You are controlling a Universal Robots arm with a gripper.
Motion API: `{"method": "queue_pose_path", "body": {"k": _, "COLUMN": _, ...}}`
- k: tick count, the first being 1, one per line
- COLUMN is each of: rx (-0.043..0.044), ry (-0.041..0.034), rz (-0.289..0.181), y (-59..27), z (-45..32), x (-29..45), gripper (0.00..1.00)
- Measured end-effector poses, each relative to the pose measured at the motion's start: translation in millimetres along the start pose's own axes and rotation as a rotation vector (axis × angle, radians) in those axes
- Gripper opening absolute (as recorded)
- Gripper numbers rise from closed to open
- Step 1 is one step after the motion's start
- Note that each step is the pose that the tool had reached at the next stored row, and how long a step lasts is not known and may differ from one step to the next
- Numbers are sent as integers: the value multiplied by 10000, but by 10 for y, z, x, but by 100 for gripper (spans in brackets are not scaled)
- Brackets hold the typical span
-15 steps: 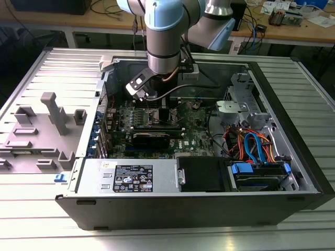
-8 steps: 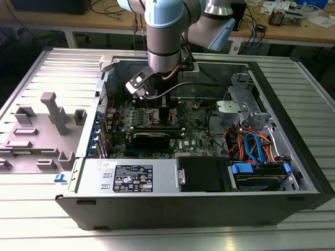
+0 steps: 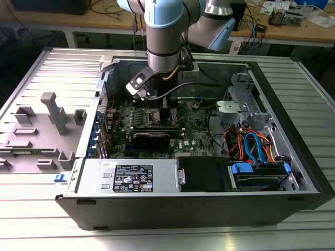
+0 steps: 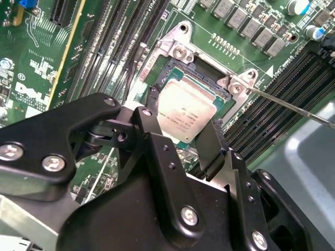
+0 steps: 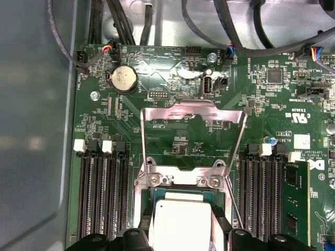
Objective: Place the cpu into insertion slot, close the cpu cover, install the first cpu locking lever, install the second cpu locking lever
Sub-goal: 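Place the cpu into insertion slot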
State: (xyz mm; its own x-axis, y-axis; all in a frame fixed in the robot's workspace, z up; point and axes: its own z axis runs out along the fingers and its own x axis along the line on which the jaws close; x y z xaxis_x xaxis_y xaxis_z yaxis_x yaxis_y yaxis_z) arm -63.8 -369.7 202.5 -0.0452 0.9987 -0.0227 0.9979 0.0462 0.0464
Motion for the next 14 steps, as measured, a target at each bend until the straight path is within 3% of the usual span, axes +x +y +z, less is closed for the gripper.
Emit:
{"method": "queue_pose_path", "body": {"k": 6, "rx": 13, "ry": 0, "rz": -5, "y": 2, "z": -50, "x": -1, "gripper": 53}}
{"method": "queue_pose_path", "body": {"k": 14, "rx": 10, "ry": 13, "rz": -97, "y": 2, "z": -50, "x": -1, "gripper": 53}}
